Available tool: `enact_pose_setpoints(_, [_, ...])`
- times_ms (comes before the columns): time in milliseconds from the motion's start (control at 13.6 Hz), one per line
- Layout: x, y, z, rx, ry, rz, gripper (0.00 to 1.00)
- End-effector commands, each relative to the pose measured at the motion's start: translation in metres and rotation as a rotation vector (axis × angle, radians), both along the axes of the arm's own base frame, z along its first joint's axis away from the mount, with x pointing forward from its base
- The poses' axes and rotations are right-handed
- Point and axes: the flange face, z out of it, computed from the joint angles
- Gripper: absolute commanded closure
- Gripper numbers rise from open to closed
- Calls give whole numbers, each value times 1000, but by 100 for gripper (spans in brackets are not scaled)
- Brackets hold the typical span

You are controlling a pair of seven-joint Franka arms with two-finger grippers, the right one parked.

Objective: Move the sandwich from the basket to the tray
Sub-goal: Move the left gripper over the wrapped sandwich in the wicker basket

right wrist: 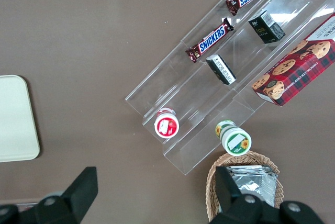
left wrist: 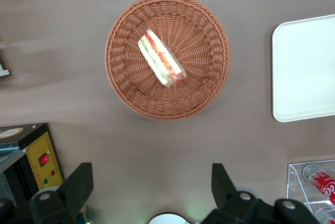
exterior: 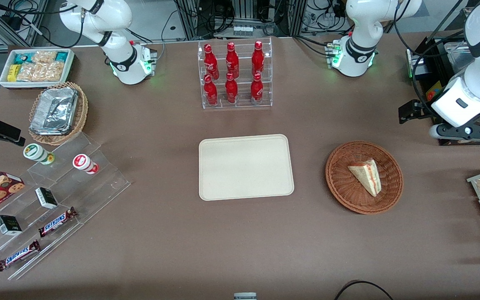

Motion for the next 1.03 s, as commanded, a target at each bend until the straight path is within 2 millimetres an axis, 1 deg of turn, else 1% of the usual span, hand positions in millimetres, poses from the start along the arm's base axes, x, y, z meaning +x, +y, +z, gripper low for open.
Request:
enact_pose_setpoints(0, [1, -2, 6, -5, -22, -9, 0])
enact_pose_setpoints(147, [3, -1, -3, -3, -15, -10, 0])
enact_pose_setpoints(221, [5, -2, -13, -4, -15, -11, 0])
enact_pose_setpoints(294, [5, -2, -26, -1, -7, -13, 0])
enact_pose_setpoints(662, [8, -3, -81, -6, -67, -13, 0])
enact_pose_setpoints(882, [5, -3, -118, -8, -114, -15, 0])
enact_pose_setpoints(956, [4, -2, -127, -9, -130, -16, 0])
